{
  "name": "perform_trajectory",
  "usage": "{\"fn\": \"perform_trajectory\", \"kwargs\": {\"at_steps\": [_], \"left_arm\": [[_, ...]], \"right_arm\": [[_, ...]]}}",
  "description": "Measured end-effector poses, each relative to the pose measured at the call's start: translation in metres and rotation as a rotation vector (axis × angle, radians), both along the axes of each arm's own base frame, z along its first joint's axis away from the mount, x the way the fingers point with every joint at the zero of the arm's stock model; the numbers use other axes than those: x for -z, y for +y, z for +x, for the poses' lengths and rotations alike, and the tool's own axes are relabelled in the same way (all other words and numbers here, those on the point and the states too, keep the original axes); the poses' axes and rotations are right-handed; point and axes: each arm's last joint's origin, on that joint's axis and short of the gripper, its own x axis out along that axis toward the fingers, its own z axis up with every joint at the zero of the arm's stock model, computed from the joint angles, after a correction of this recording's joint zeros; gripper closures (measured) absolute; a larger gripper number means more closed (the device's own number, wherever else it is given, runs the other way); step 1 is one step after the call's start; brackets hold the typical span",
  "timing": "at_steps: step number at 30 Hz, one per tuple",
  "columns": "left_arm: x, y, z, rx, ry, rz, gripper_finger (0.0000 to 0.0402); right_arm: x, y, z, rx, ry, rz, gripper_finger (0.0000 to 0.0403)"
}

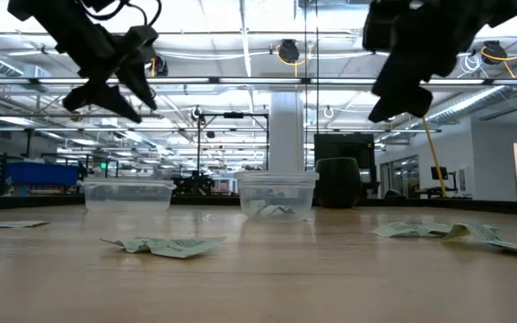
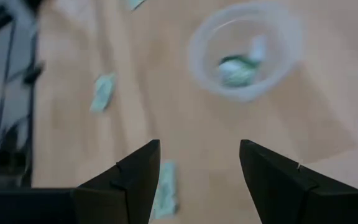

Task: Pick and place items into bin
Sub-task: Put the stevia packet into the right transparent bin

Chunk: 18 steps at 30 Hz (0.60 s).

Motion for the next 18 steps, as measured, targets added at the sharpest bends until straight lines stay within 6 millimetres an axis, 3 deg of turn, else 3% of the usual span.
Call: {"fn": "perform_trajectory", "kwargs": {"at_steps": [6,13,18], "left_arm": [[-0.004,0.0,0.004,-0.001,-0.052,0.013,0.021],[-0.004,0.0,0.004,0.003,-0.058,0.011,0.0204],[-0.004,0.0,0.005,-0.003,-0.07,-0.013,0.0203]], "right_arm": [[0.013,0.03,0.008,-0.119,-0.01,-0.01,0.0166],[0.055,0.059,0.014,-0.283,0.119,-0.116,0.0141],[0.073,0.072,0.024,-0.324,0.069,-0.181,0.0136]]}}
